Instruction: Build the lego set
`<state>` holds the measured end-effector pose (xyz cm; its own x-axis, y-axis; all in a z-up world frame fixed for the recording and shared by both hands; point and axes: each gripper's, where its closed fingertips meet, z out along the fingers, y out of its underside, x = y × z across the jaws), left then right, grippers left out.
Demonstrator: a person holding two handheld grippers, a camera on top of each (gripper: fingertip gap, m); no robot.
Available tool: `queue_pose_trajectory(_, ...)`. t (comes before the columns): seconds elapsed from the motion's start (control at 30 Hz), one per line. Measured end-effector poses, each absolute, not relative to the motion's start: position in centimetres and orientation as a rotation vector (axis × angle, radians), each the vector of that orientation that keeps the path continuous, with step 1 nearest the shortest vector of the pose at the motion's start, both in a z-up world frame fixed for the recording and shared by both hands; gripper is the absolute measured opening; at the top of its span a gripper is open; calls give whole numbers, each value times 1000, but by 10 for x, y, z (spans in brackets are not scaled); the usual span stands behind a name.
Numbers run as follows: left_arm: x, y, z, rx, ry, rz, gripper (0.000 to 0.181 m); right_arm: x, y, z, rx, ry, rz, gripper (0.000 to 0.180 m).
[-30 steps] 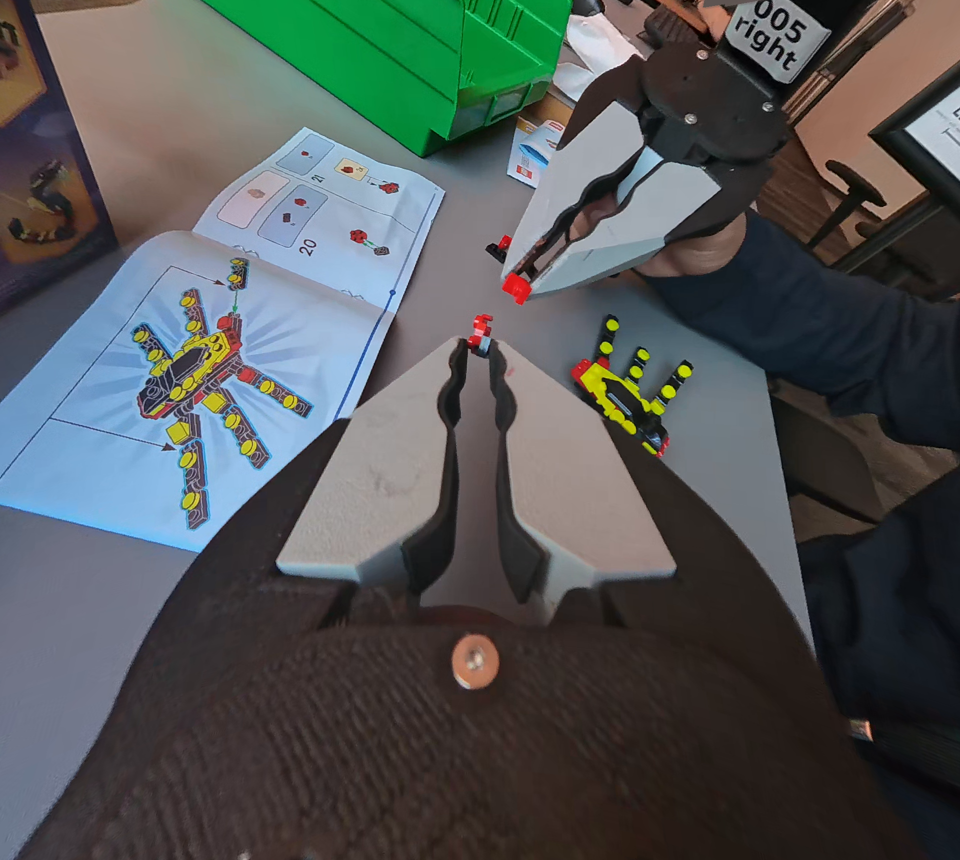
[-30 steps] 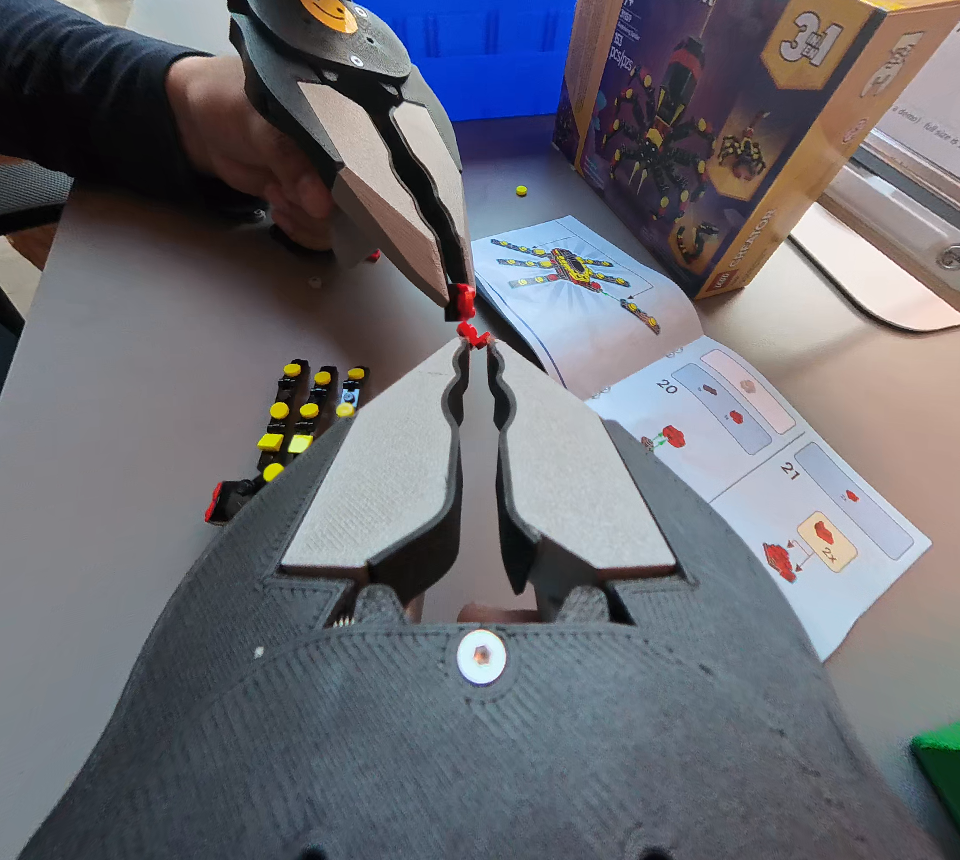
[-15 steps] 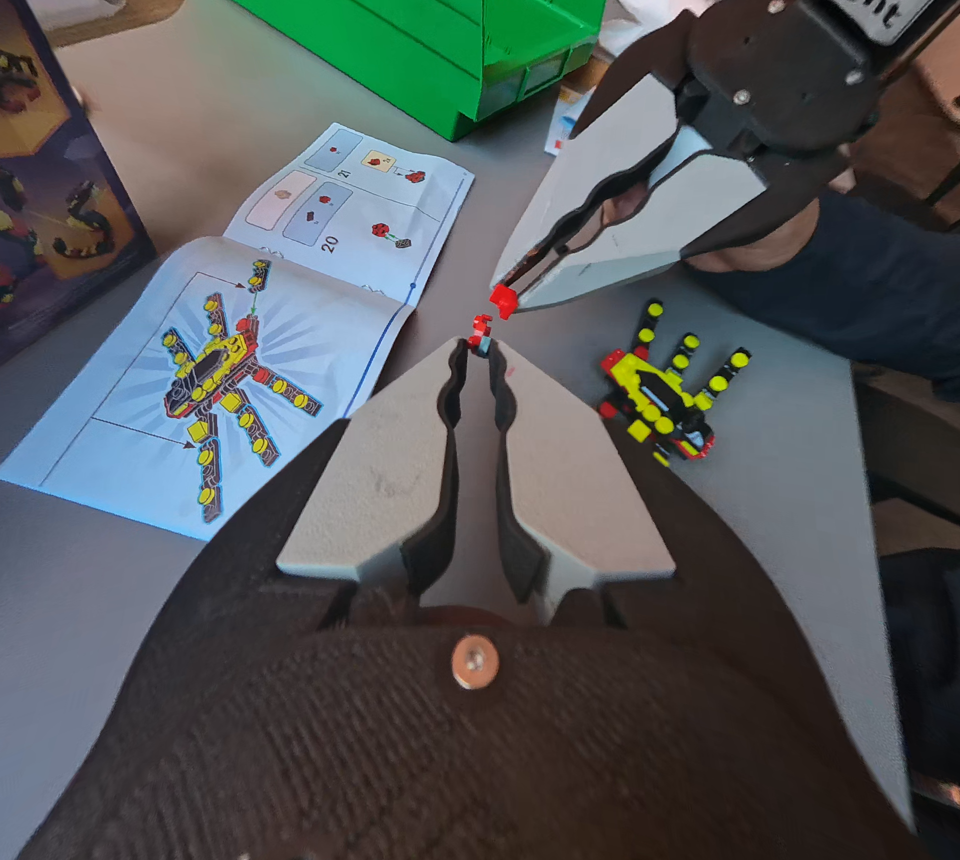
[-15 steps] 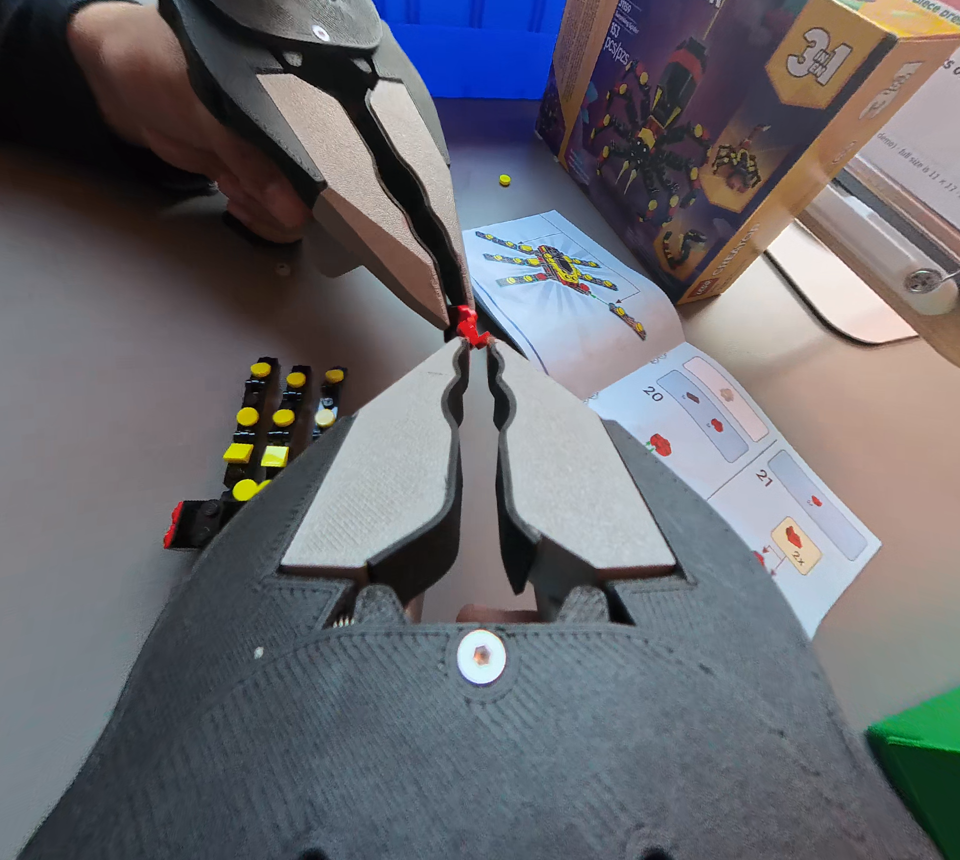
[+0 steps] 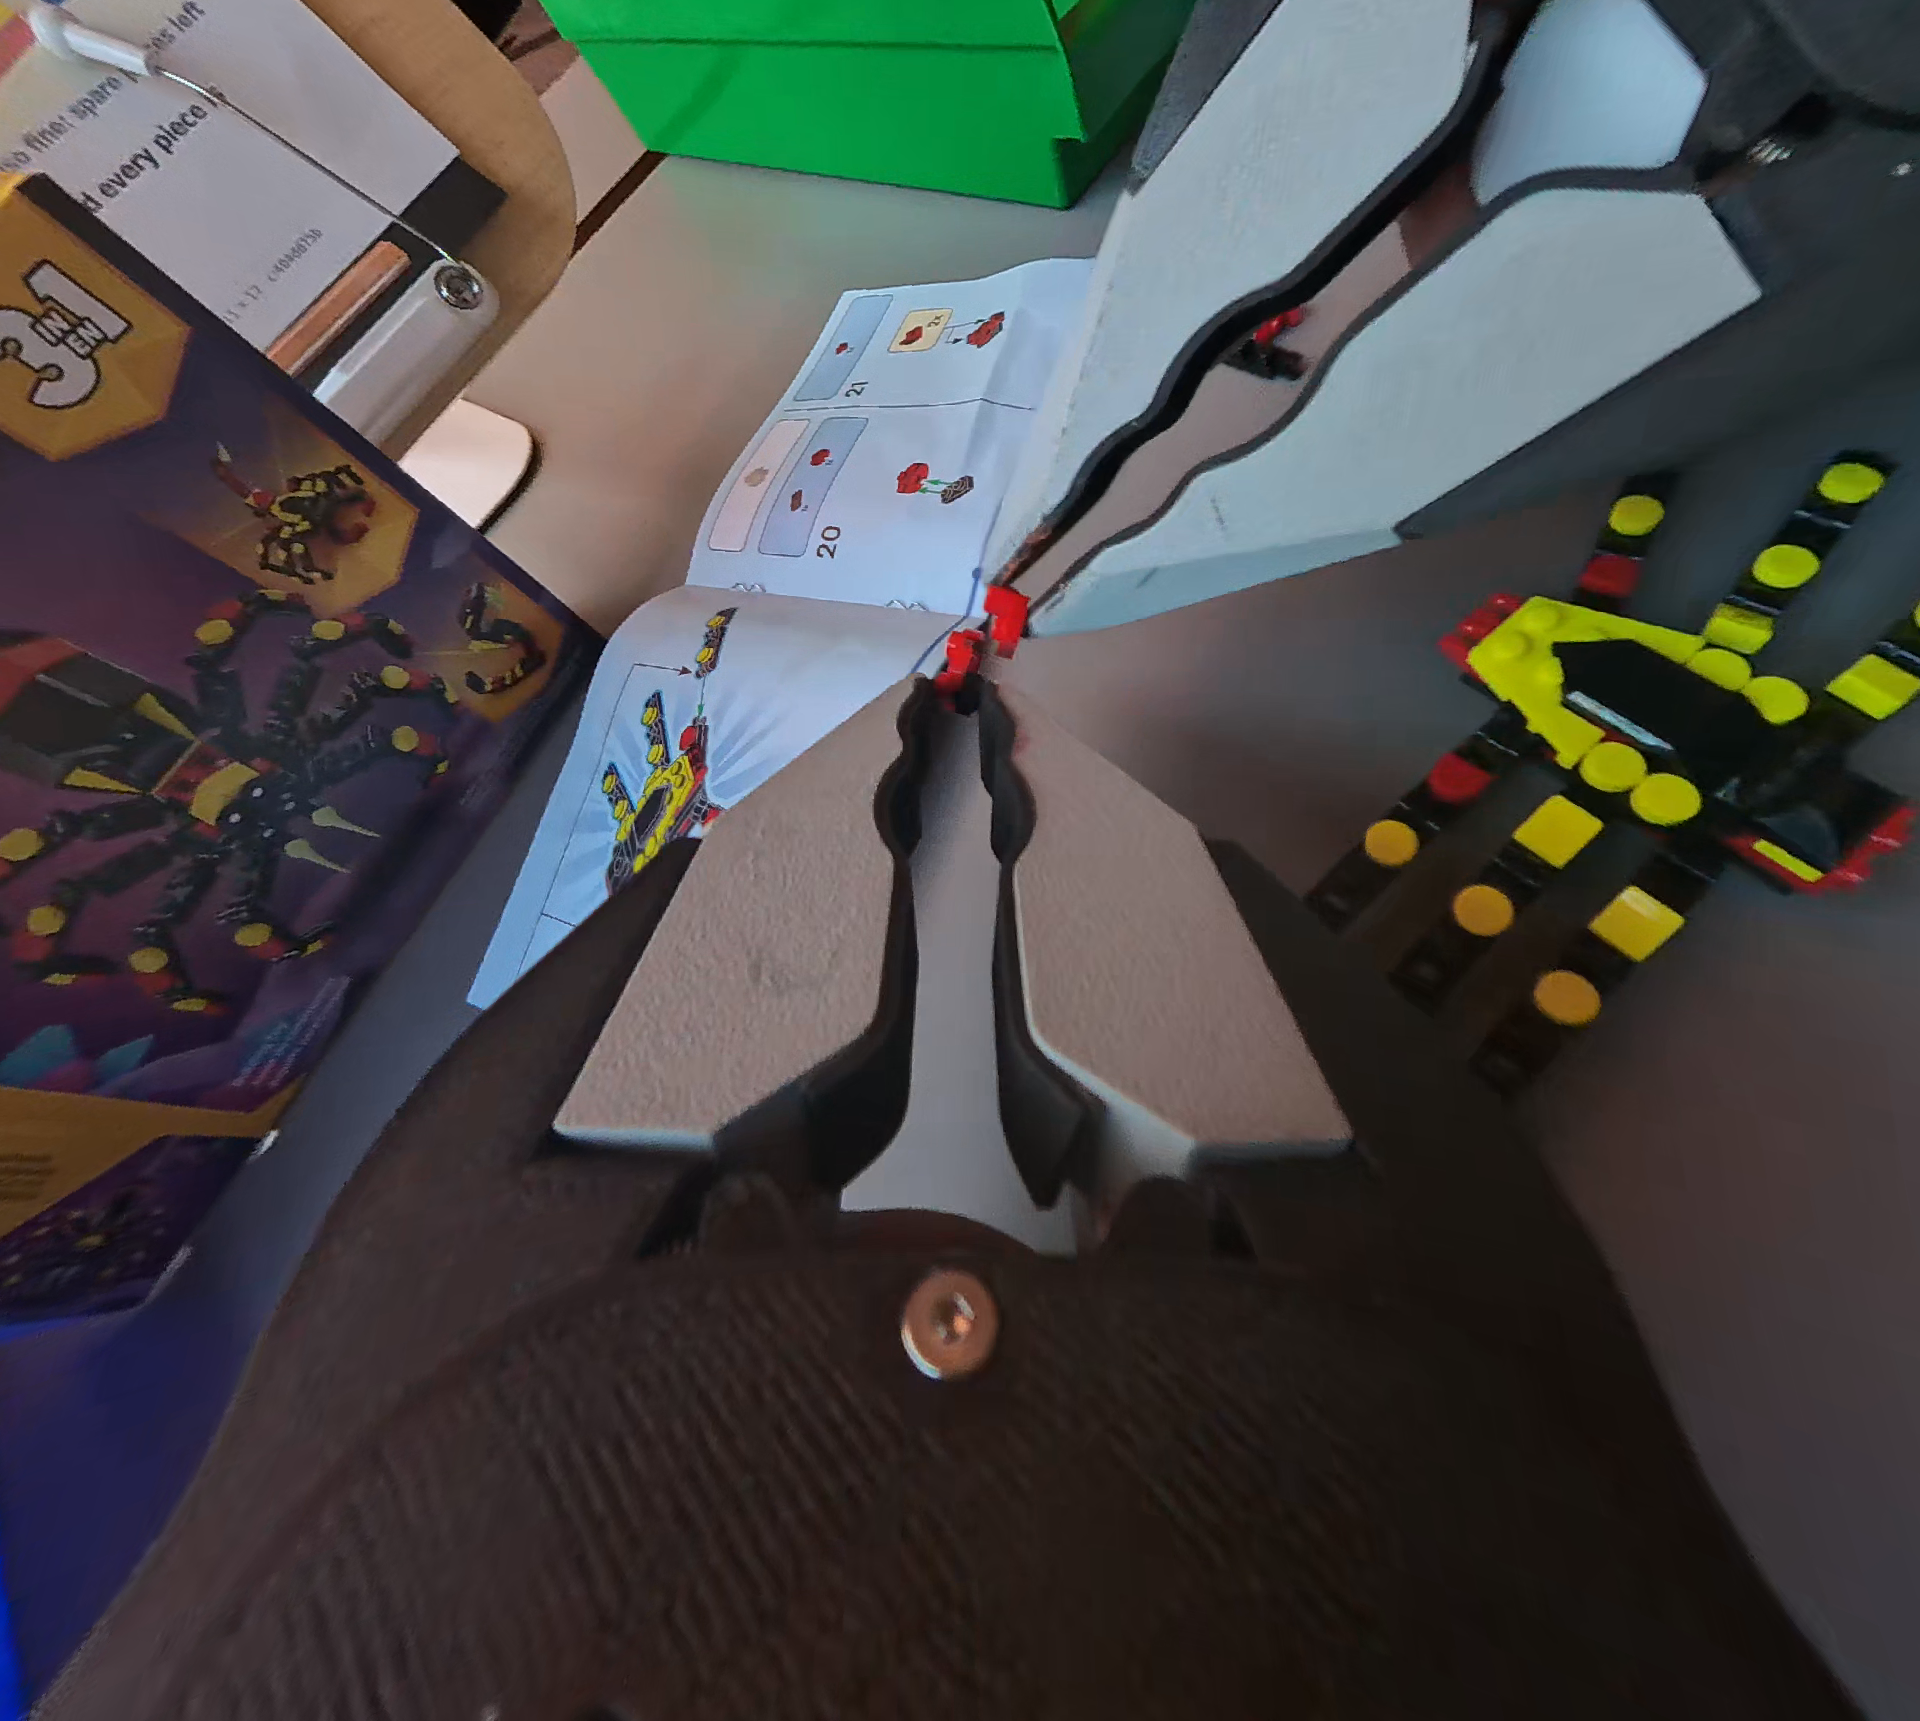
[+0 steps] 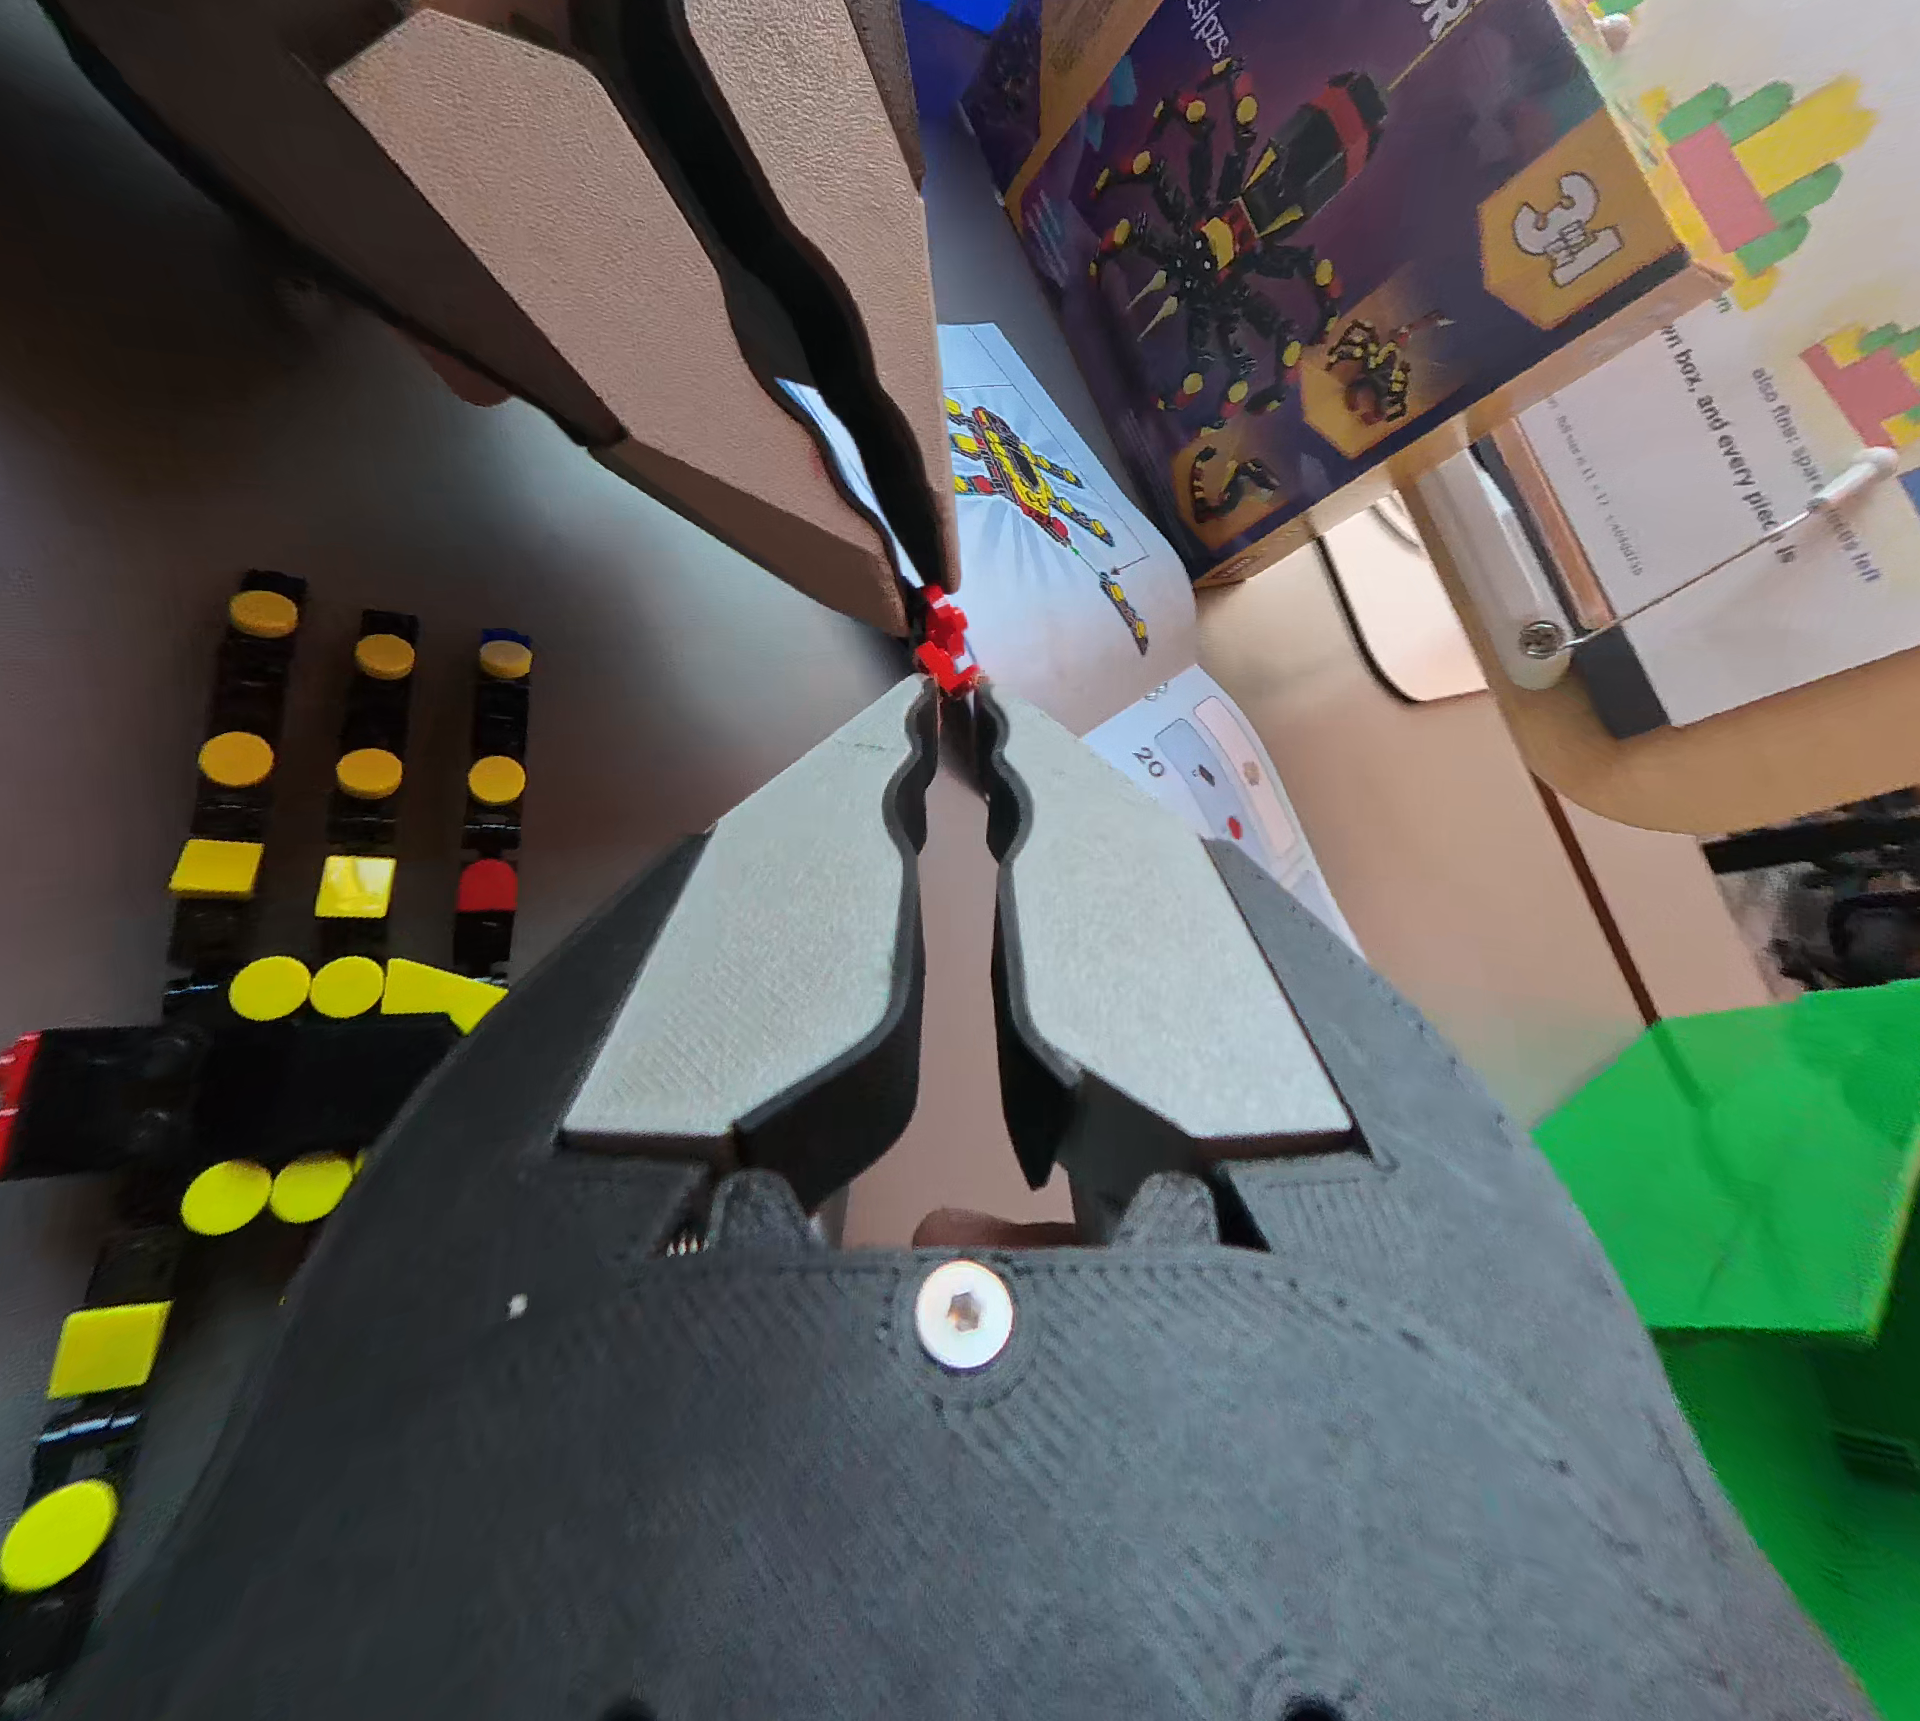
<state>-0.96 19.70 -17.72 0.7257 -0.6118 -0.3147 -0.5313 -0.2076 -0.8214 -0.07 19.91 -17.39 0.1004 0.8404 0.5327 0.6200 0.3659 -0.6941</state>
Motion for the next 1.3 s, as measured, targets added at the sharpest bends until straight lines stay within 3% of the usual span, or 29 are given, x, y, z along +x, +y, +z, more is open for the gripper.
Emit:
queue_pose_trajectory(0.03, -9, 197, -178, -1866, 895, -78, 5, -1, 200, -173, -1331, -1599, 243, 4)
queue_pose_trajectory(1.3, -7, 194, -183, -1759, 1068, 171, 5, -6, 200, -182, -1191, -1659, -147, 3)
